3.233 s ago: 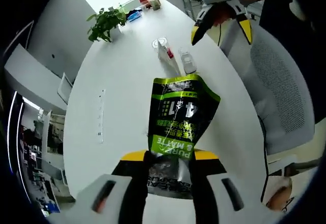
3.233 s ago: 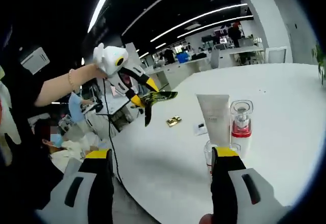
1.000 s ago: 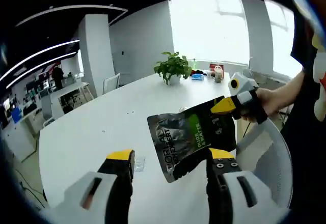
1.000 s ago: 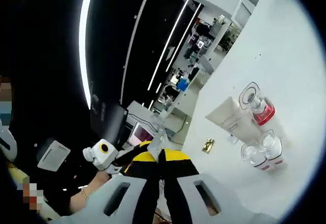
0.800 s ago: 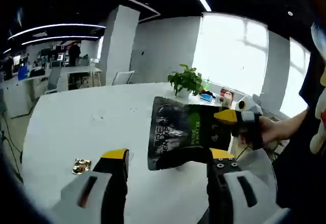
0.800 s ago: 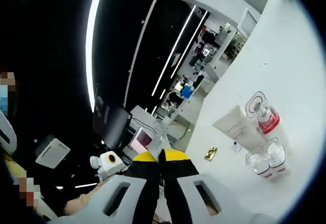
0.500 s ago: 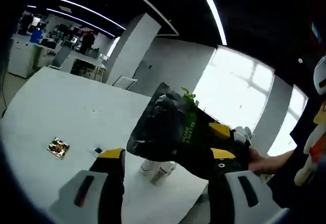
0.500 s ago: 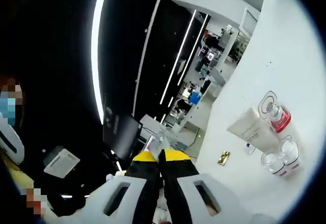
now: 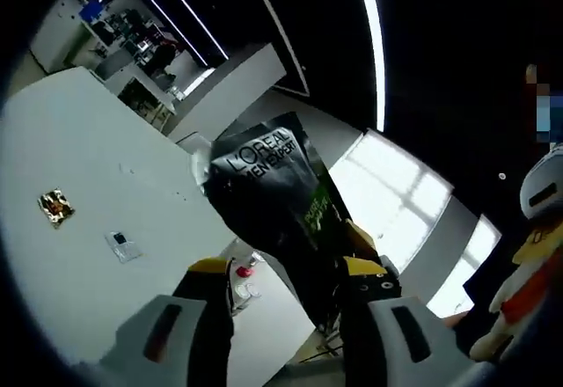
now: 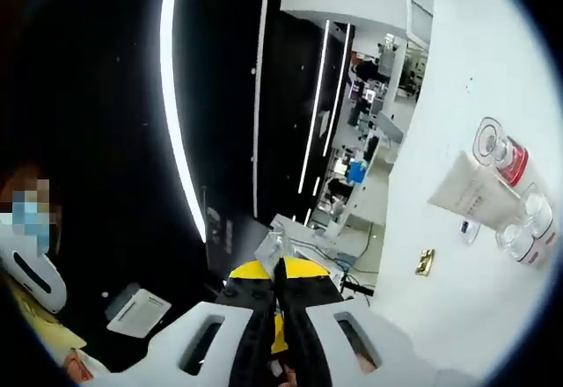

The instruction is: Arrange the skincare products in the storage area until every visible bottle or jar stands upright without overlapping.

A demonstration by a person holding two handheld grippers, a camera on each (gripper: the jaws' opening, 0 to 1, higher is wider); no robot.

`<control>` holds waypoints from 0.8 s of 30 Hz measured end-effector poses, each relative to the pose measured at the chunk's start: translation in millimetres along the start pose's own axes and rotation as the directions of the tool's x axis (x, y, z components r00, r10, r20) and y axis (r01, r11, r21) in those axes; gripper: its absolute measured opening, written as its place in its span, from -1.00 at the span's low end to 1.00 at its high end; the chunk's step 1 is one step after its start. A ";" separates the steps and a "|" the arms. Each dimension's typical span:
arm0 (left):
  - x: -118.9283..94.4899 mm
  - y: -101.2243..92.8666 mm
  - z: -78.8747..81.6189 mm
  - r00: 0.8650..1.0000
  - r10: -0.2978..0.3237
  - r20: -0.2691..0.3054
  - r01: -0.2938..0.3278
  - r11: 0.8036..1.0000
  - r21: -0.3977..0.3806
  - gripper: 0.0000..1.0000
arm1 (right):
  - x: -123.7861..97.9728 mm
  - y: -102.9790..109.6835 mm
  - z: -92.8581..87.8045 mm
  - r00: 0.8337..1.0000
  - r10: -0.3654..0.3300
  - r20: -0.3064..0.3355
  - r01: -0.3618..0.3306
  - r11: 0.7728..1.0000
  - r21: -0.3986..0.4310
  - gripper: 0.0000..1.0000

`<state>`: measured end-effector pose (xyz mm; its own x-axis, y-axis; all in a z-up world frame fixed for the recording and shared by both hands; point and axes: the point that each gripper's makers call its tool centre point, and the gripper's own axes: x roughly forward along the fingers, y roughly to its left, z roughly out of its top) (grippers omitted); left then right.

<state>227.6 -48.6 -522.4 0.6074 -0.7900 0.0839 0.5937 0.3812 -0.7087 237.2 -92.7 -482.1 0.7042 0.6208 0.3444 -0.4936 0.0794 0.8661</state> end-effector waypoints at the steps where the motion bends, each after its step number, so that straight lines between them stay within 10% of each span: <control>1: 0.9 -3.3 0.2 1.000 -0.013 0.005 0.013 1.000 0.010 -0.39 | 0.0 -0.3 -0.9 1.000 -0.002 0.002 0.002 1.000 0.002 -0.99; 12: -9.8 -3.4 3.3 1.000 0.014 0.015 -0.013 0.998 -0.057 -0.80 | -13.7 -23.3 4.7 0.993 -0.112 0.029 0.115 0.987 -0.114 -0.98; 24: -26.6 -20.6 6.4 0.979 -0.042 -0.199 0.036 0.999 -0.032 -0.92 | -31.5 -20.4 -21.0 0.971 -0.079 -0.225 0.004 0.949 -0.315 -0.86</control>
<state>202.6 -32.4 -505.6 0.4651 -0.8848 -0.0274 0.5979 0.3368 -0.7274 214.4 -97.5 -518.2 0.6078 0.7722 0.1849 -0.6263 0.3231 0.7095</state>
